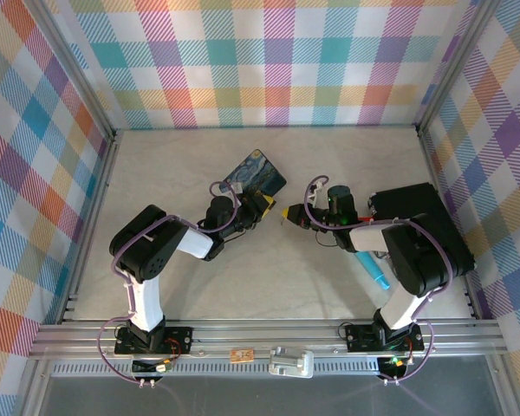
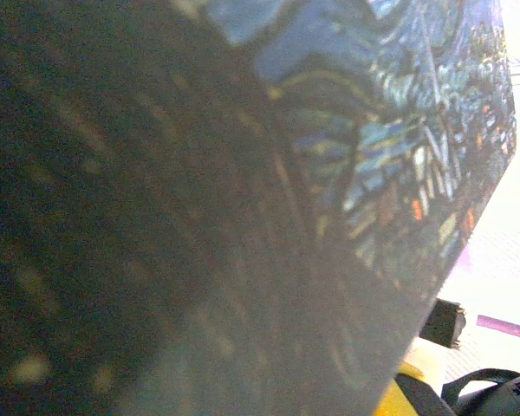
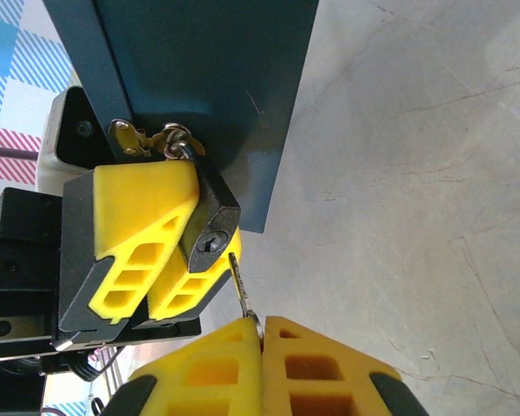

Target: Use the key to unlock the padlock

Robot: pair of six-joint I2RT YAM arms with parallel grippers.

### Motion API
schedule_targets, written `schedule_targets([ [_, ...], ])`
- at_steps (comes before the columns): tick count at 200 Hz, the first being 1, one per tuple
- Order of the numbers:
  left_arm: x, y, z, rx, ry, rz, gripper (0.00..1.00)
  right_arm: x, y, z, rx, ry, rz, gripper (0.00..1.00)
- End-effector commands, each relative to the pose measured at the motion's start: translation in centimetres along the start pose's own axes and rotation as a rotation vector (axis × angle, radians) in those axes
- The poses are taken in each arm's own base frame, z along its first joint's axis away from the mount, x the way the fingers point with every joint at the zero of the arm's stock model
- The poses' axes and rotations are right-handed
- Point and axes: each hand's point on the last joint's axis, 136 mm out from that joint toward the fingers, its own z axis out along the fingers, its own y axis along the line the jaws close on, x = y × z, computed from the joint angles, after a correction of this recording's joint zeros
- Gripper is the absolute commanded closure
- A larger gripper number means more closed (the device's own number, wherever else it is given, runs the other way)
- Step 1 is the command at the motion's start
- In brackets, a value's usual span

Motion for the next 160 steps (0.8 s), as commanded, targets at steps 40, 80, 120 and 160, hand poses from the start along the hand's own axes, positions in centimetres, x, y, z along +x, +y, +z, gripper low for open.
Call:
schedule_targets([
  [40, -0.3, -0.4, -0.1, 0.050, -0.011, -0.004, 1.00, -0.9, 2.2, 0.4, -0.069, -0.010, -0.038, 1.00],
  [80, -0.6, -0.6, 0.0, 0.055, -0.022, -0.003, 1.00, -0.2, 2.0, -0.4, -0.054, -0.016, -0.030, 1.00],
  [120, -0.5, -1.1, 0.2, 0.062, -0.017, 0.001, 1.00, -0.1, 2.6, -0.8, -0.063, -0.015, -0.041, 1.00],
  [160, -0.5, -1.3, 0.2, 0.068, -0.019, 0.000, 1.00, 0.0, 2.0, -0.4, -0.057, -0.005, -0.030, 1.00],
])
